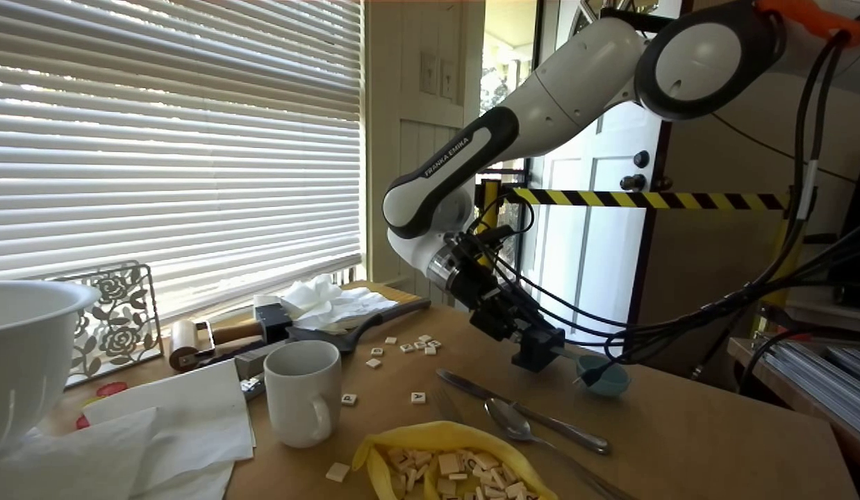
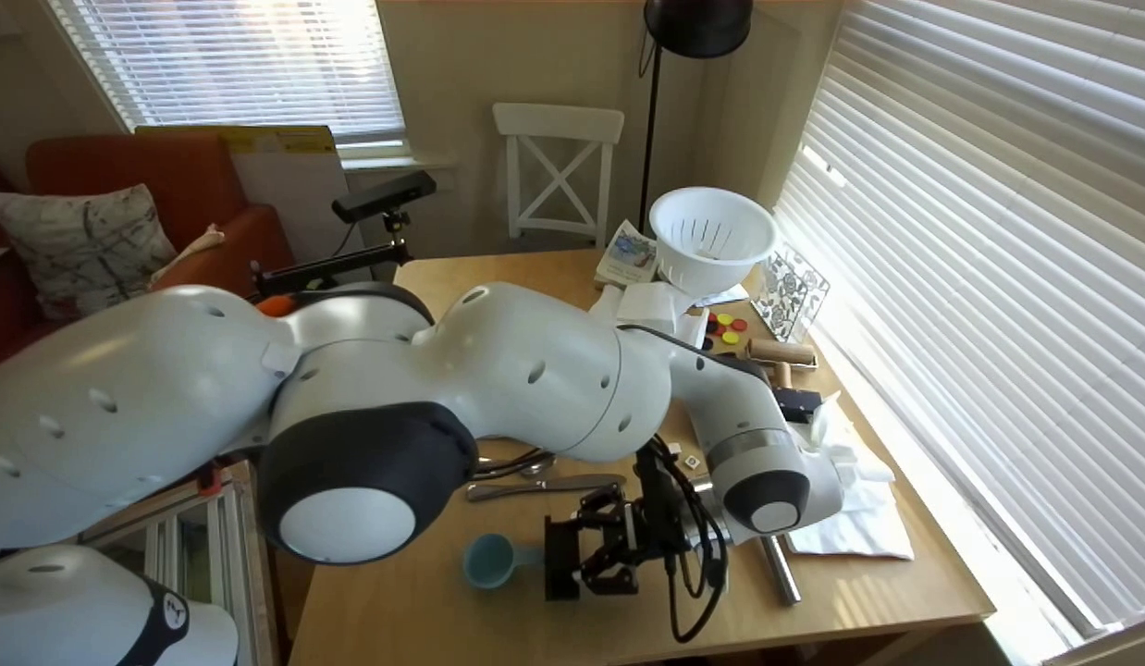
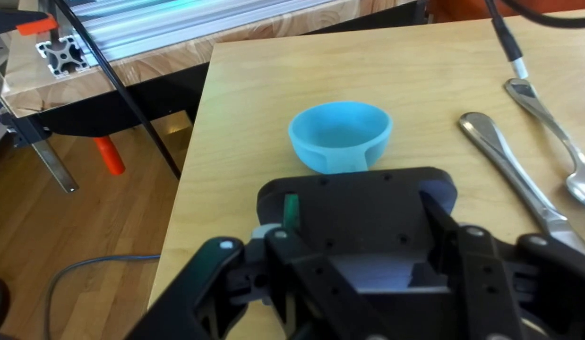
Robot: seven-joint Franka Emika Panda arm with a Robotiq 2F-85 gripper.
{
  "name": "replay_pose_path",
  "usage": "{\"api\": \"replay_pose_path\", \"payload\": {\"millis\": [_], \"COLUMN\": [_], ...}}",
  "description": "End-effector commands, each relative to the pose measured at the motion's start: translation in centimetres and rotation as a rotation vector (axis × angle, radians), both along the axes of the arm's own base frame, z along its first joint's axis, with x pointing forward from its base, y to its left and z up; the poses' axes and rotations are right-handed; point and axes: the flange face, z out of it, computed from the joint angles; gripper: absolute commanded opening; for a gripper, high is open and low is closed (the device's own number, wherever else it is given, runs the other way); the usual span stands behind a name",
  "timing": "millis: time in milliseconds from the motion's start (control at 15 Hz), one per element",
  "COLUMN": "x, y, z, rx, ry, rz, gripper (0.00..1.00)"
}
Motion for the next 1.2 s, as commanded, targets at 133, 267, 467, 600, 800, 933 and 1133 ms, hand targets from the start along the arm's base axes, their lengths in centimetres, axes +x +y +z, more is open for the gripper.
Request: {"api": "replay_pose_path", "payload": {"millis": [133,267,467,600,800,933,1133], "x": [0.6,0.6,0.5,0.1,0.9,1.1,0.4], "y": [0.3,0.8,2.2,3.5,4.2,4.2,3.5], "z": [-0.3,0.1,1.6,3.5,7.5,9.7,12.1], "rx": [0.021,0.014,0.015,0.014,0.023,0.009,0.013], "ry": [-0.003,-0.004,-0.024,-0.060,-0.226,-0.331,-0.463], "rz": [0.002,0.009,0.016,0.028,0.054,0.095,0.216], "gripper": [0.86,0.94,1.00,1.00,1.00,1.00,1.00]}}
